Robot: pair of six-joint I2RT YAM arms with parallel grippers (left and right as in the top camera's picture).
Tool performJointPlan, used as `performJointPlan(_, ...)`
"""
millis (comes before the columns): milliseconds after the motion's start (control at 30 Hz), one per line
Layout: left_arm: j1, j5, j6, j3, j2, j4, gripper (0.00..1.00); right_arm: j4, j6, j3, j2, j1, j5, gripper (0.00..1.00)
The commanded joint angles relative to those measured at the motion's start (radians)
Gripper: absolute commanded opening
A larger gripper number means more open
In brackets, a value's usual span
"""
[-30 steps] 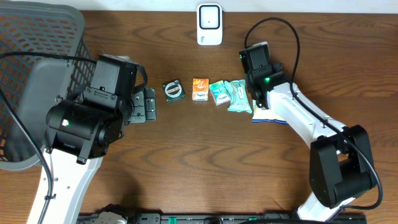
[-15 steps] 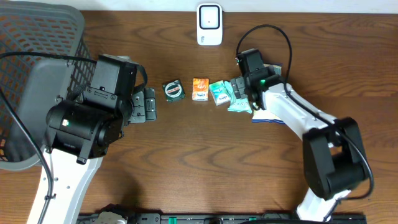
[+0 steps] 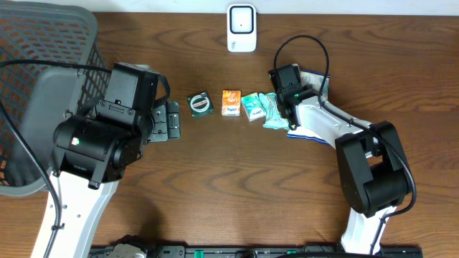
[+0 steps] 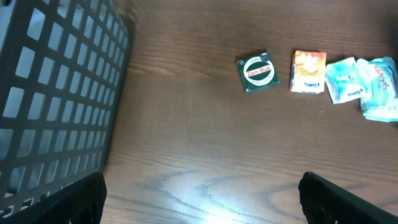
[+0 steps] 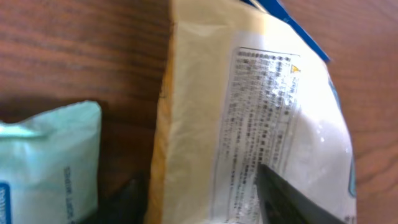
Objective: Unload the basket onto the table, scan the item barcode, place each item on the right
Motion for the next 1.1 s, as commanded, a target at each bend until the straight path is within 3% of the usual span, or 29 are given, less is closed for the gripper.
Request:
performJointPlan(0,0.005,-0.017,0.009,0.008,0.005,-0.003,0.98,-0.004,0.03,-0.006,0.014,-0.001,0.019,0.35)
performJointPlan(200,0.005,-0.017,0.009,0.008,0.005,-0.003,0.98,-0.051,0.113,-0.006,0.014,-0.019,0.014,0.01)
performJointPlan(467,0.005,-0.017,0.009,0.008,0.005,-0.003,0.98,-0.057,0.118,-0.006,-0.003,-0.057,-0.135,0.01)
performJointPlan(733,0.005,-0.017,0.009,0.008,0.005,-0.003,0.98,-0.049,0.111,-0.004,-0.144,-0.093,-0.186,0.01)
performJointPlan(800,0.005,-0.017,0.009,0.008,0.005,-0.003,0.98,-0.05,0.093,-0.004,-0.177,-0.102,-0.186,0.32)
performJointPlan(867,0.005,-0.017,0.009,0.008,0.005,-0.003,0.98,-0.051,0.083,-0.004,-0.186,-0.108,-0.186,0.56)
performJointPlan(967,0.005,-0.017,0.009,0.008,0.005,-0.003,0.98,-0.055,0.083,-0.004,-0.17,-0.109,-0.179,0.63)
performJointPlan(1067,0.005,-0.017,0.01,0.008,0.005,-0.003,0.98,-0.063,0.084,-0.005,-0.14,-0.108,-0.151,0.79)
